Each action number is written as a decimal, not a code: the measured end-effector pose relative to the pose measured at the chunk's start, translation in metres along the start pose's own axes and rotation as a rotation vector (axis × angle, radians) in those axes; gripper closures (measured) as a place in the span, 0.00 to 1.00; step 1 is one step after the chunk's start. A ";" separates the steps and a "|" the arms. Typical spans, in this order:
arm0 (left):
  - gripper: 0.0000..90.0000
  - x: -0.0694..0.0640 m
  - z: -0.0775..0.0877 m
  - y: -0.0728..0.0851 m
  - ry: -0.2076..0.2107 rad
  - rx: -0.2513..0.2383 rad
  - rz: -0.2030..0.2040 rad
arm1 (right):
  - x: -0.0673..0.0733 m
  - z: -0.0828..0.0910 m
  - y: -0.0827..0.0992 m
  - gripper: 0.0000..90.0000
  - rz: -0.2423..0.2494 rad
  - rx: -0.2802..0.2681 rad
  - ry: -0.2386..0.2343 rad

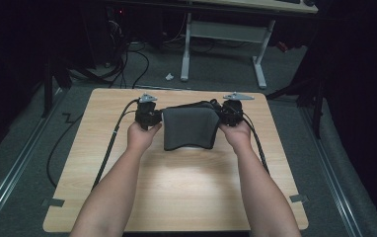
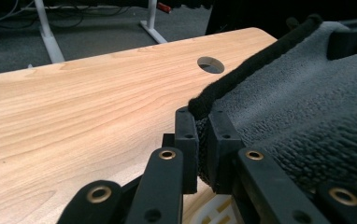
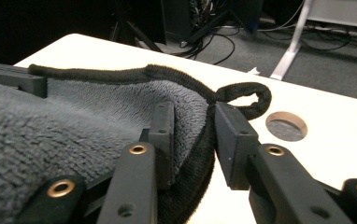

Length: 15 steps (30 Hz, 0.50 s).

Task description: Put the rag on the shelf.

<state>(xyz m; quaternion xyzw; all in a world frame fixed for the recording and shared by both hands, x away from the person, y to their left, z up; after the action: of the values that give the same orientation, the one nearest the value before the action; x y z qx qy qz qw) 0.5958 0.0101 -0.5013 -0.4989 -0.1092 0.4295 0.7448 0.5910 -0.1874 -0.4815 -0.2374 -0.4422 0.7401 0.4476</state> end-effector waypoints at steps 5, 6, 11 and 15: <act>0.93 0.003 0.004 0.000 -0.015 0.008 -0.020 | -0.008 0.007 -0.009 0.72 0.004 -0.028 0.044; 0.93 0.003 0.004 0.001 -0.014 0.011 -0.020 | -0.008 0.009 -0.011 0.72 0.001 -0.033 0.043; 0.93 0.003 0.006 0.001 -0.014 0.004 -0.019 | -0.008 0.012 -0.014 0.72 0.019 -0.034 0.050; 0.93 0.004 0.008 0.001 -0.015 -0.002 -0.018 | -0.009 0.013 -0.013 0.72 0.023 -0.029 0.056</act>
<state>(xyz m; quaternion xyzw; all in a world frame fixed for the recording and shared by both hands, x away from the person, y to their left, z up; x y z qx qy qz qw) 0.5926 0.0180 -0.4996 -0.4954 -0.1199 0.4265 0.7472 0.5919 -0.1983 -0.4640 -0.2694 -0.4373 0.7320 0.4476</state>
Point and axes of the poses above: each handheld gripper's, and its own axes: z roughly backward along the jaws, y roughly out of its underside, x roughly to its left, the point moved 10 cm from there along -z, roughly forward along the jaws, and after that the axes turned 4 degrees about z, right-handed, at the moved point
